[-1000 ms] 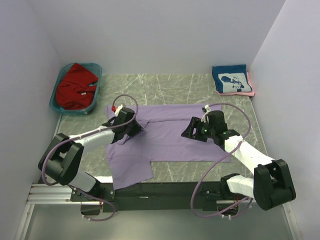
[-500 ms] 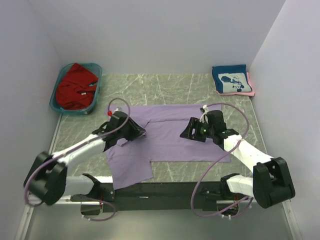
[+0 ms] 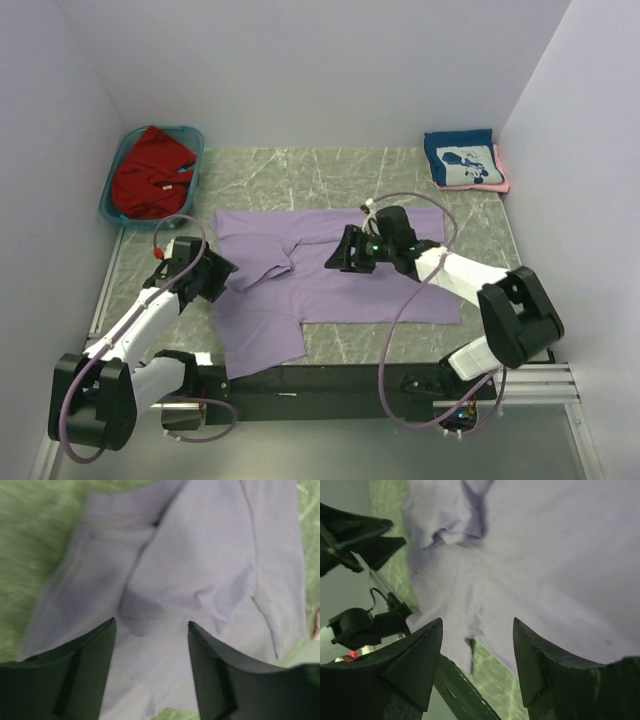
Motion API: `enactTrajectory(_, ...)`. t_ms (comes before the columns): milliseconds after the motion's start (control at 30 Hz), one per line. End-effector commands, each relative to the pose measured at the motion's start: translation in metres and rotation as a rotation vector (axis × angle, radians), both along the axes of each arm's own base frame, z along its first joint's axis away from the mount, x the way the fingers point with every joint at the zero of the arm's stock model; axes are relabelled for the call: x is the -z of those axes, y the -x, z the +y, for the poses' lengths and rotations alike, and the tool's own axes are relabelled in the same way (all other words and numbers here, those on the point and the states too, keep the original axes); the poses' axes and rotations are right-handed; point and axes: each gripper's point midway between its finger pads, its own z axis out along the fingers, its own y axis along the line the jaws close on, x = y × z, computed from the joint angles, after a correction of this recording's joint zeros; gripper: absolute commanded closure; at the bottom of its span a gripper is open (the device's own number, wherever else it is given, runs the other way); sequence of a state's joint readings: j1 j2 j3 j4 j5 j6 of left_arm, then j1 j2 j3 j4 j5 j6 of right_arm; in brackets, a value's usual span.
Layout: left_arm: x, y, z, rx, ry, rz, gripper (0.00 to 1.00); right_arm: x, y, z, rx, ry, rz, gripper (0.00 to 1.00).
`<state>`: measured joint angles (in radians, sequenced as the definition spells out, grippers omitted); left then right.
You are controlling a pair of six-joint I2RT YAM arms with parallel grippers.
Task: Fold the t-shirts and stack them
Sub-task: Fold the tshirt
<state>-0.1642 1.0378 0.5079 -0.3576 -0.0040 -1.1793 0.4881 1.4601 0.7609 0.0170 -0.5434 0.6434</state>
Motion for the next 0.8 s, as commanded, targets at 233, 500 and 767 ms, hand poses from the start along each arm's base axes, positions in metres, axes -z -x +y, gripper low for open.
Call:
enactTrajectory(233,0.024,0.001,0.001,0.081,-0.014,0.077,0.43,-0.01,-0.038,0.078,-0.022,-0.076,-0.014,0.44)
enactTrajectory(500,0.033,-0.002,-0.007,0.123,0.01,0.105,0.43,0.023,-0.049,0.097,-0.02,-0.054,0.052,0.47)
enactTrajectory(767,0.031,0.0,-0.009,0.142,0.018,0.123,0.45,0.033,-0.059,0.111,-0.045,-0.055,0.067,0.47)
